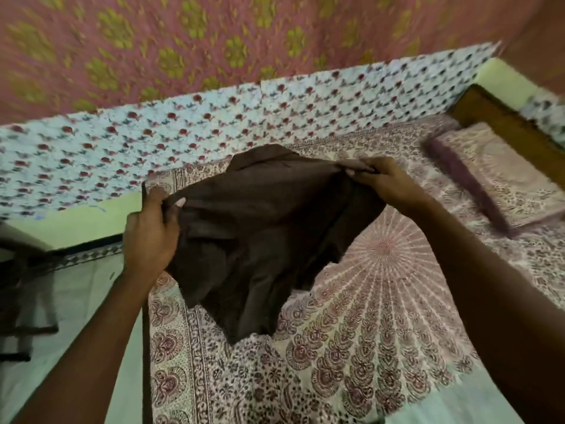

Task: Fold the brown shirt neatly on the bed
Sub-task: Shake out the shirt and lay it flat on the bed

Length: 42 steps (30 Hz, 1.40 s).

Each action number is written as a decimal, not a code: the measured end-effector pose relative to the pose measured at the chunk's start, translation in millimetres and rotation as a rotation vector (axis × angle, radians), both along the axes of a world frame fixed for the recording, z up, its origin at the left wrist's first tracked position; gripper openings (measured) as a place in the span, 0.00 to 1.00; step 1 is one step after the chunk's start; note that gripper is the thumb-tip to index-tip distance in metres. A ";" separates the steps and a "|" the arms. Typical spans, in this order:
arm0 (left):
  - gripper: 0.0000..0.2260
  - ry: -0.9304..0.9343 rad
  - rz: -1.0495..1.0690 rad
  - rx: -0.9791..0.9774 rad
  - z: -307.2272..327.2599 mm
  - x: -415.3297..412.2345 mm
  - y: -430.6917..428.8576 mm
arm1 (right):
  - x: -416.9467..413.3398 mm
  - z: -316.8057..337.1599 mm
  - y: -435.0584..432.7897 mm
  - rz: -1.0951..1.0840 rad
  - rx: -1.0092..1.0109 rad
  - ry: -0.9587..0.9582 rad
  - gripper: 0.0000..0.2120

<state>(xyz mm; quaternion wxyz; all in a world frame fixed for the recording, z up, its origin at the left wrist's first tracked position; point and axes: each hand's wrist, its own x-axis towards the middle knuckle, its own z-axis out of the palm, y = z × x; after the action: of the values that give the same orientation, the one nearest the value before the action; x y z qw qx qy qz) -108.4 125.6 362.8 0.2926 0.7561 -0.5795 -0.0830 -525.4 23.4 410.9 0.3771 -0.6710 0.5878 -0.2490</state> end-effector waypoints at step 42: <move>0.10 0.168 -0.405 0.114 125.4 -356.3 198.5 | -400.5 75.0 197.6 -0.133 -0.470 0.178 0.15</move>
<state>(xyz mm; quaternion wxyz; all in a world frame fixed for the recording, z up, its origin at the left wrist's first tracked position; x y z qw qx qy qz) -464.8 324.1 488.2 0.2740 0.6300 -0.6874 -0.2356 -925.9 221.0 485.9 0.1403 -0.7193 0.5877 -0.3429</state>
